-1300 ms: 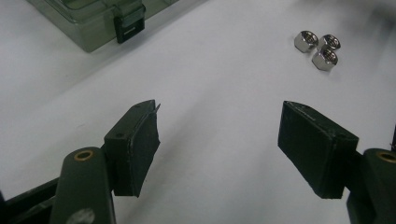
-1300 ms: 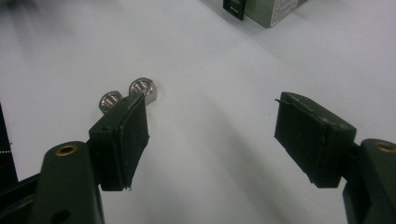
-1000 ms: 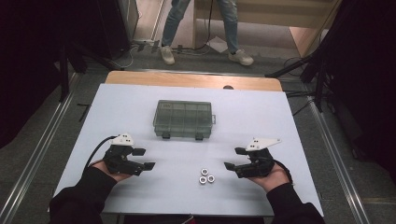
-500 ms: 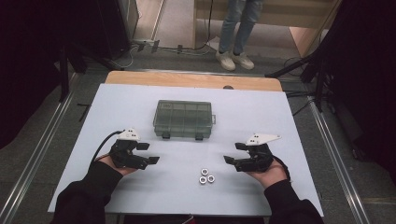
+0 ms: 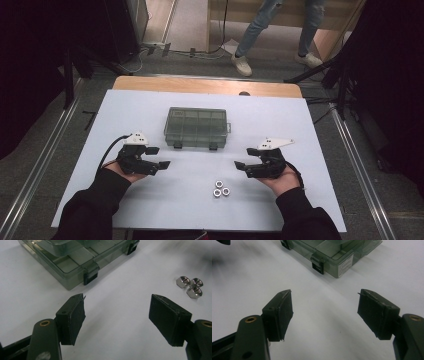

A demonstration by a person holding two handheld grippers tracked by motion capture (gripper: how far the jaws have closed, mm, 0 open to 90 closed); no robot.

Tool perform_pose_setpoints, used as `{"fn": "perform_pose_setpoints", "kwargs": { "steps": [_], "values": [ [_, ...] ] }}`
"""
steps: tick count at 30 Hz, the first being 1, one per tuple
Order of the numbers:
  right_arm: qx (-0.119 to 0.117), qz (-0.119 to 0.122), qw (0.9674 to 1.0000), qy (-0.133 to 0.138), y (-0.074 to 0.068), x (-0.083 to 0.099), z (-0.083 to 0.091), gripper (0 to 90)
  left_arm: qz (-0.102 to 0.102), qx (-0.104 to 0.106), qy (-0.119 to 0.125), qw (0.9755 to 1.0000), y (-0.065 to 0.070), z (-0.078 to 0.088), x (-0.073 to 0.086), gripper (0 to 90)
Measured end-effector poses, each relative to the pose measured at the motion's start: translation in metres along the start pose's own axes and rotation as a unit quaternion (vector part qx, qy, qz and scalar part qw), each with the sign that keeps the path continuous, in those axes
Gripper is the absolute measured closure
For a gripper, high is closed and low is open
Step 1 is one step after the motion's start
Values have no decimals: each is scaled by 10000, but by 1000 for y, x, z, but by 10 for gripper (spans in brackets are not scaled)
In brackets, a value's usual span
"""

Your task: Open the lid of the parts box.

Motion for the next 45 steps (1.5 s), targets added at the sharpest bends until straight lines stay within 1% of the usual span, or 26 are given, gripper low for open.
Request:
{"fn": "perform_pose_setpoints", "kwargs": {
  "steps": [2,3,5,8,10,11,12,14,15,17,19,21,22,24,26,27,29,31,32,34,36,37,39,41,43,45],
  "values": [
    [13,-32,10000,23,0,-2,-2,294,9,-19,10,10000,-3,-1,-2,287],
    [34,-45,10000,23,1,-3,-2,294,52,-50,47,10000,-4,-2,-4,287],
    [42,-30,10000,64,1,-5,-3,294,100,-12,22,9999,-6,-4,-6,286],
    [64,-70,9999,88,5,-9,-5,310,48,25,1,10000,-7,-7,-9,286],
    [73,-51,9999,86,5,-10,-5,313,37,22,18,10000,-7,-9,-12,286],
    [65,-67,9999,46,5,-11,-6,313,63,10,14,10000,-8,-9,-13,286],
    [71,-62,9999,78,6,-12,-7,313,45,-1,32,10000,-8,-10,-15,286],
    [96,-44,9999,96,7,-13,-8,313,71,-22,54,10000,-10,-11,-16,286],
    [97,-23,9999,70,7,-14,-9,313,130,-22,32,9999,-11,-12,-16,287],
    [89,-11,9999,53,6,-16,-11,313,174,-33,0,9998,-13,-13,-18,287],
    [93,33,9999,71,6,-19,-14,312,224,-39,33,9997,-15,-13,-19,287],
    [118,33,9999,72,6,-21,-16,313,232,-63,33,9997,-18,-14,-20,287],
    [112,63,9998,118,7,-23,-18,312,206,-101,12,9997,-20,-15,-20,287],
    [150,7,9998,86,8,-25,-21,314,232,-136,7,9996,-24,-17,-21,287],
    [140,-25,9999,95,9,-28,-25,318,230,-123,22,9997,-27,-19,-23,287],
    [140,-54,9999,70,10,-29,-27,321,246,-166,23,9996,-29,-19,-24,287],
    [167,-74,9998,21,11,-32,-31,327,230,-122,123,9996,-32,-20,-25,288],
    [160,-154,9998,-18,13,-34,-35,347,263,-159,66,9995,-35,-23,-26,288],
    [153,-258,9995,-54,14,-36,-37,347,255,-192,27,9995,-36,-23,-26,288],
    [192,-236,9995,-44,14,-37,-38,347,317,-205,58,9993,-39,-24,-28,288],
    [223,-247,9994,-17,14,-39,-41,346,295,-224,66,9993,-40,-25,-30,289],
    [258,-231,9994,-3,15,-40,-44,347,241,-249,53,9994,-41,-27,-31,289],
    [285,-248,9993,-9,16,-41,-46,348,224,-296,-34,9993,-42,-30,-33,289],
    [259,-308,9992,11,17,-42,-50,360,232,-259,-74,9994,-43,-32,-35,289],
    [245,-353,9991,68,17,-45,-53,367,187,-280,-57,9994,-43,-32,-37,289],
    [261,-325,9991,72,16,-48,-56,370,226,-260,-16,9994,-45,-33,-37,289]
  ]
}}
Point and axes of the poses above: each handheld gripper's, and its own axes: z roughly backward along the jaws, x roughly out of its underside, y roughly to its right, the point moved 3 cm from there along -z, roughly forward along the jaws, and after that the axes turned 1 degree about x, right-handed, at the moved point
